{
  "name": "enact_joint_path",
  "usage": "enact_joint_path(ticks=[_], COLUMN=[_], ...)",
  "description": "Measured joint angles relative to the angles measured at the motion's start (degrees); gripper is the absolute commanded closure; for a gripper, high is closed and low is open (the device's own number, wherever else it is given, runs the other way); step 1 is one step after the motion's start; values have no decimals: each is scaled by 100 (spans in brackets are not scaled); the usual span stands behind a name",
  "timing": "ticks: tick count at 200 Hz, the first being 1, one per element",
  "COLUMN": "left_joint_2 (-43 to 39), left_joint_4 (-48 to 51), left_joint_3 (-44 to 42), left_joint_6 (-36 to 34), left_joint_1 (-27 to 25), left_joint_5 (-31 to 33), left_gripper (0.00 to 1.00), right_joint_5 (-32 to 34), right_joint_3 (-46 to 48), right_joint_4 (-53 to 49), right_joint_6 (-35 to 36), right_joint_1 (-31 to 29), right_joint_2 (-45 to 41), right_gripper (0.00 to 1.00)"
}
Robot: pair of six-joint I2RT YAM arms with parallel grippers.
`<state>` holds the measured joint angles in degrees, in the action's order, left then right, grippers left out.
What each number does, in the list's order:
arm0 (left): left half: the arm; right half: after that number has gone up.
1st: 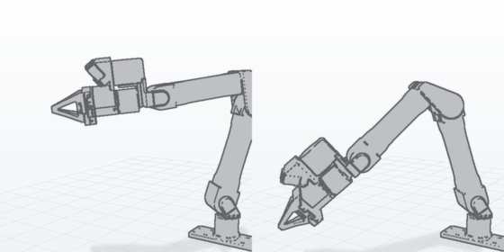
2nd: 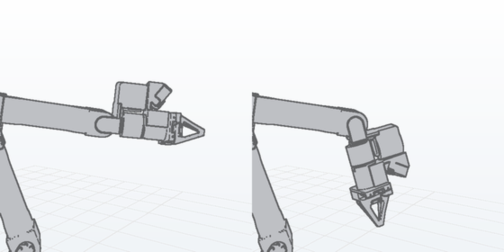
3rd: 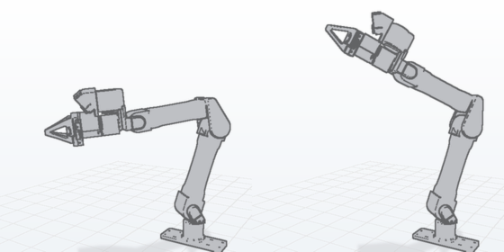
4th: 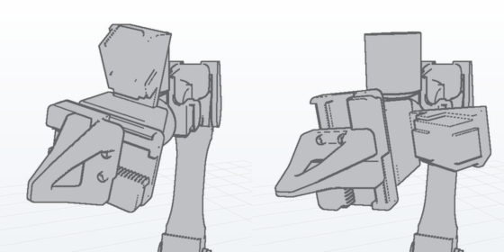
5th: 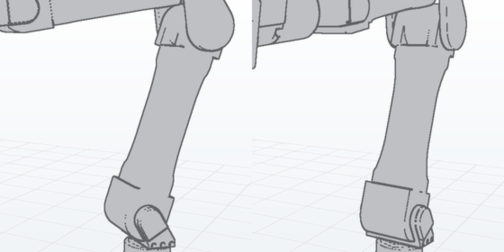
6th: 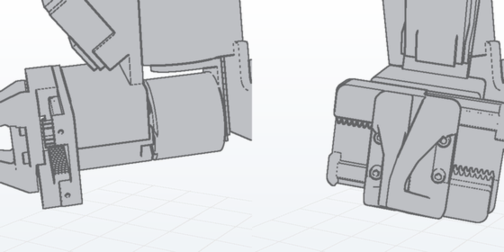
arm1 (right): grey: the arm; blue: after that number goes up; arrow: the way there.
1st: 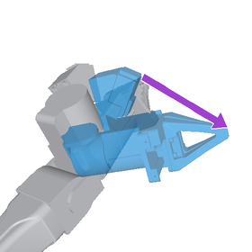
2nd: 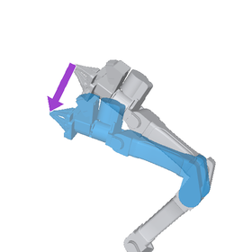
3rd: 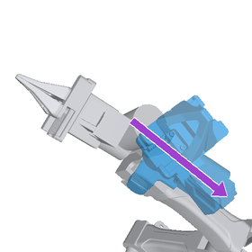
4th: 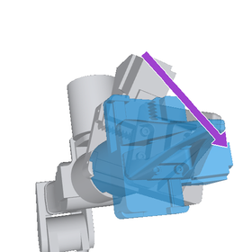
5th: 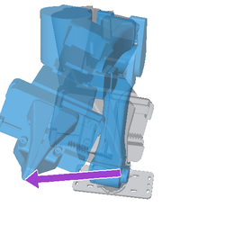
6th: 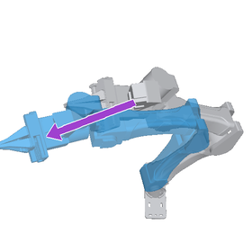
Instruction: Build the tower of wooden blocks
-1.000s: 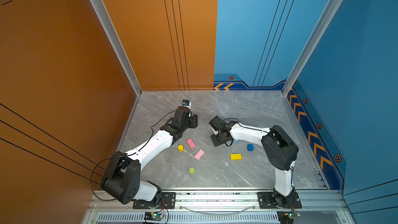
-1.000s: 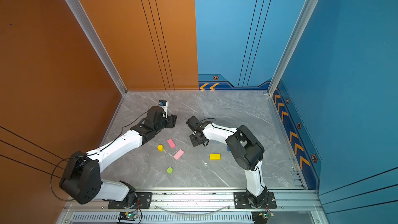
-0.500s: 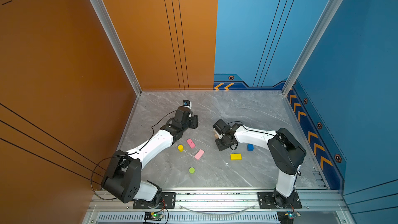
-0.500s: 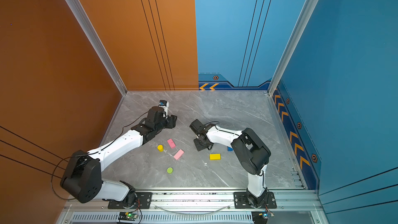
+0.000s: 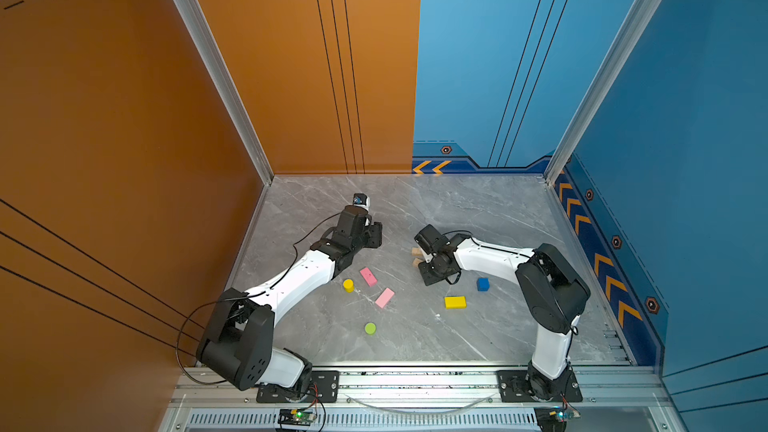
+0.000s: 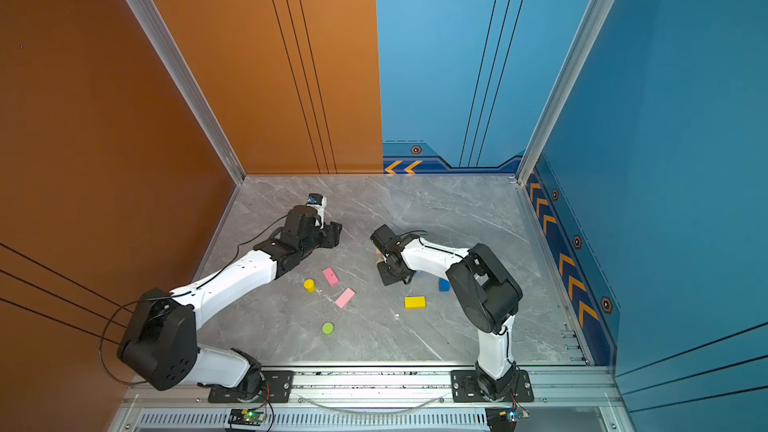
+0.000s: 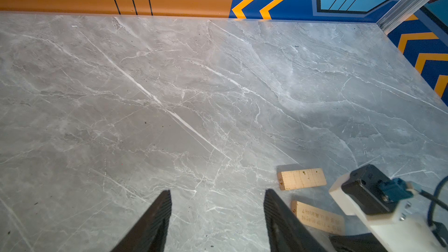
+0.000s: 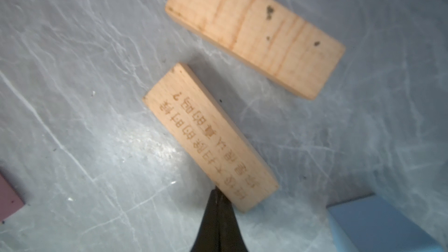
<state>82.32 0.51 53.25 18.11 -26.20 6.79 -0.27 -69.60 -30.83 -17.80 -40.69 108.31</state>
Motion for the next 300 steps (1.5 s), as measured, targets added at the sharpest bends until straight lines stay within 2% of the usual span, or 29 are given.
enact_joint_path(ticks=[116, 135, 167, 206, 234, 251, 275, 300], left_joint_2=[83, 94, 162, 411, 776, 1045, 1414, 1751], left_joint_4=[0, 2, 157, 271, 367, 376, 387, 380], left_joint_3=[0, 0, 107, 199, 199, 203, 278, 378], left_joint_6=[0, 46, 127, 330, 627, 798, 1010, 1165], left_joint_1=[0, 0, 0, -155, -380, -466, -575, -684], left_joint_5=[-50, -149, -538, -1248, -1600, -1816, -2041, -2149], left_gripper=[39, 46, 67, 85, 96, 100, 100, 100], right_joint_5=[-105, -111, -201, -315, -409, -452, -597, -745], right_joint_3=[-431, -437, -317, 101, 225, 328, 511, 551], right_joint_4=[48, 44, 33, -46, 57, 197, 361, 588], right_joint_6=[46, 46, 44, 44, 44, 44, 33, -2], right_joint_1=[219, 219, 216, 249, 485, 741, 1049, 1211], right_joint_2=[332, 334, 201, -774, -1327, -1331, -1167, -903], right_gripper=[100, 100, 99, 96, 93, 95, 100, 100])
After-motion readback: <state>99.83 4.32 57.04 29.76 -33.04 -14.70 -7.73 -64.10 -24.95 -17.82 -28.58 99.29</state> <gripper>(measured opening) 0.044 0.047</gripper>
